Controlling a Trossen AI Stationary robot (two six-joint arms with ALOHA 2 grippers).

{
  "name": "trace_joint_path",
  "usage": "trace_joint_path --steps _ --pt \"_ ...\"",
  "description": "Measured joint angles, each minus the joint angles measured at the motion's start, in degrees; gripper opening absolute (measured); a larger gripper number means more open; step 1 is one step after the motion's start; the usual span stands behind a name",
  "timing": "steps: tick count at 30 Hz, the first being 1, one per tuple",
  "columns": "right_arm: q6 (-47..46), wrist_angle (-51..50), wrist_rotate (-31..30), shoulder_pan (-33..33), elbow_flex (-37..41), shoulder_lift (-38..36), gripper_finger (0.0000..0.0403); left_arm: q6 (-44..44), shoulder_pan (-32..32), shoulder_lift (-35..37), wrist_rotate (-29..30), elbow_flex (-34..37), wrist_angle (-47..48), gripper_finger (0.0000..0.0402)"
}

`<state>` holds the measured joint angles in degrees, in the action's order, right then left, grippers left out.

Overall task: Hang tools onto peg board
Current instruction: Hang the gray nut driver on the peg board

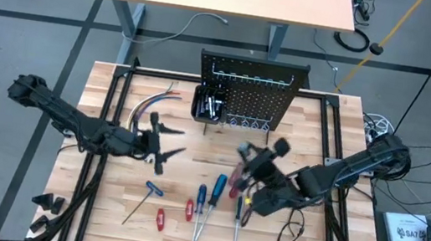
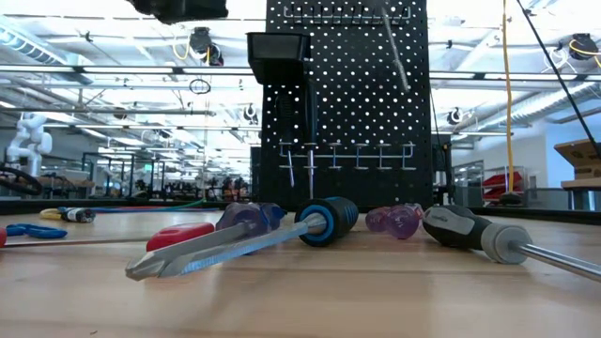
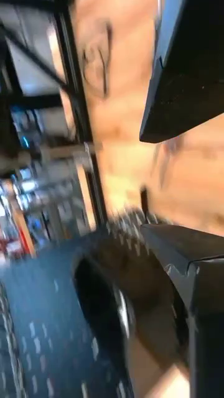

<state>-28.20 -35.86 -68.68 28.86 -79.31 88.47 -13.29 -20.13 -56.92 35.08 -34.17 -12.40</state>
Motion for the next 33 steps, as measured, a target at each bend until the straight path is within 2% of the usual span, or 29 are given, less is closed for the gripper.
trace_joint_path --steps 3,6,8,11,13,15,17,21,24,27,30,33 --pt "-7.4 0.0 -1.1 -0.2 8.8 -6.1 0.0112 -0.8 3.7 0.4 0.0 0.0 3.7 0.0233" --pt "-10.2 8.8 1.1 -2.7 19.6 -13.5 0.0112 0.7 8.8 0.4 -4.2 1.4 5.5 0.0233" --pt "-4.5 22.5 7.0 -5.6 27.0 -17.8 0.0112 2.8 12.6 0.4 -8.4 2.8 5.6 0.0233" --pt "11.2 49.2 19.9 -11.1 36.5 -20.9 0.0112 4.2 17.6 0.4 -13.7 5.0 3.9 0.0233" --pt "18.1 61.9 24.8 -15.2 40.8 -21.6 0.0112 5.1 20.3 0.4 -16.7 6.4 1.4 0.0233" --pt "21.5 67.7 24.7 -19.0 42.8 -21.9 0.0112 5.5 22.2 0.4 -19.5 6.8 0.7 0.0233" --pt "22.9 68.3 25.2 -22.2 43.1 -21.8 0.0112 5.5 23.6 0.4 -20.9 6.8 0.3 0.0233" --pt "23.1 69.2 32.3 -27.9 43.1 -21.4 0.0112 4.7 25.3 0.6 -22.2 6.8 0.0 0.0233" --pt "25.2 70.7 33.0 -29.4 43.1 -20.4 0.0112 1.6 27.5 0.6 -23.6 6.8 -4.7 0.0233" --pt "28.9 74.9 33.0 -30.0 43.1 -18.8 0.0112 -0.9 30.6 0.6 -29.9 6.8 -9.9 0.0233" --pt "32.2 80.1 32.6 -30.1 43.1 -15.7 0.0112 -0.9 32.8 0.6 -36.4 6.8 -10.1 0.0233" --pt "34.8 84.8 32.8 -30.0 43.1 -12.4 0.0112 -0.7 33.8 0.6 -37.3 6.8 -7.8 0.0233"
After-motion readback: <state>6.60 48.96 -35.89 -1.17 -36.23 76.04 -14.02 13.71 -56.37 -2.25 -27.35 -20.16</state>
